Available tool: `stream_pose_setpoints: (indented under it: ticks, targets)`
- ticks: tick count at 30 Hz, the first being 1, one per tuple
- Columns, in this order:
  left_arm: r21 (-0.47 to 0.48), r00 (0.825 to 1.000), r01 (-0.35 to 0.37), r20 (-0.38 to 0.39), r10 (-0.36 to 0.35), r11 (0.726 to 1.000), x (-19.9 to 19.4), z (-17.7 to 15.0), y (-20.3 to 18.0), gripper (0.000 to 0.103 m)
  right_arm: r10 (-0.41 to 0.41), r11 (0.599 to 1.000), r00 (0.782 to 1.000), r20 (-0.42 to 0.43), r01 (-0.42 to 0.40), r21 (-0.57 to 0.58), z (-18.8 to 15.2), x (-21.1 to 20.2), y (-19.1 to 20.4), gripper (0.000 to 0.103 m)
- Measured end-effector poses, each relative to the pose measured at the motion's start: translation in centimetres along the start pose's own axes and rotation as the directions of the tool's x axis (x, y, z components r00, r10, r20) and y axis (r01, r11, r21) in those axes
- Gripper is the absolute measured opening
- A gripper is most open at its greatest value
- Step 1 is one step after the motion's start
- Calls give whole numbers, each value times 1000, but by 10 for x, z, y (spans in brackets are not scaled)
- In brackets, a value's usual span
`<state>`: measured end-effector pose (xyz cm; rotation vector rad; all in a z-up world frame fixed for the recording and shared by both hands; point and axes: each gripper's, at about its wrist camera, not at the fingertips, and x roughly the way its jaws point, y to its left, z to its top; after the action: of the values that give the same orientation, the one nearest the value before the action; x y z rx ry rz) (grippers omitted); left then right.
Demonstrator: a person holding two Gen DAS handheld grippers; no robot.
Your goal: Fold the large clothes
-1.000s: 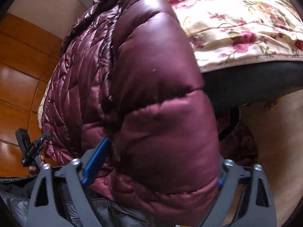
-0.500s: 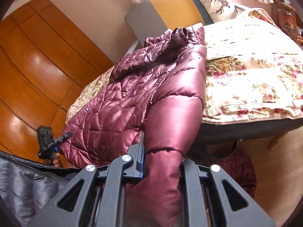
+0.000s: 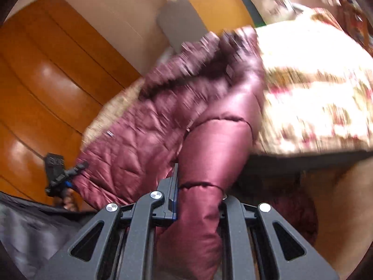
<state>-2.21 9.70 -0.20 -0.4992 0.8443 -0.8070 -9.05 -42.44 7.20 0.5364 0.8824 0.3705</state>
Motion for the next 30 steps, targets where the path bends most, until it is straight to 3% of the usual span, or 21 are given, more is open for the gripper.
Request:
stream_pose_setpoints:
  ticks: [2, 4, 7, 12, 16, 20, 23, 26, 30]
  targets:
    - [4, 1000, 20, 19, -20, 1000, -1, 7, -3, 21, 22, 999, 1000, 22, -22, -24, 10, 7, 14, 12]
    - [7, 1000, -5, 14, 5, 1000, 1, 12, 1, 21, 26, 999, 999, 29, -25, -35, 20, 12, 18, 12]
    - [-66, 994, 71, 84, -65, 995, -7, 31, 16, 21, 72, 997, 992, 107, -73, 12, 39, 7, 14, 12]
    - [-55, 963, 193, 201, -178, 980, -10, 85, 11, 21, 122, 986, 961, 248, -146, 81, 85, -2, 5, 12]
    - [-25, 951, 221, 226, -210, 975, 15, 129, 4, 21, 111, 985, 952, 286, -144, 97, 124, 11, -3, 12]
    - [-62, 960, 205, 207, -189, 977, 47, 164, 11, 21, 72, 983, 963, 261, -113, 145, 153, 35, -18, 12]
    - [-146, 973, 173, 179, -146, 974, 74, 189, 25, 21, 50, 971, 967, 249, -105, 213, 172, 53, -35, 12]
    - [-275, 980, 156, 160, -115, 949, 102, 215, 51, 21, 45, 953, 968, 246, -115, 279, 192, 74, -54, 12]
    - [-375, 992, 97, 115, -58, 922, 139, 242, 82, 22, 11, 941, 975, 224, -86, 328, 221, 101, -71, 14]
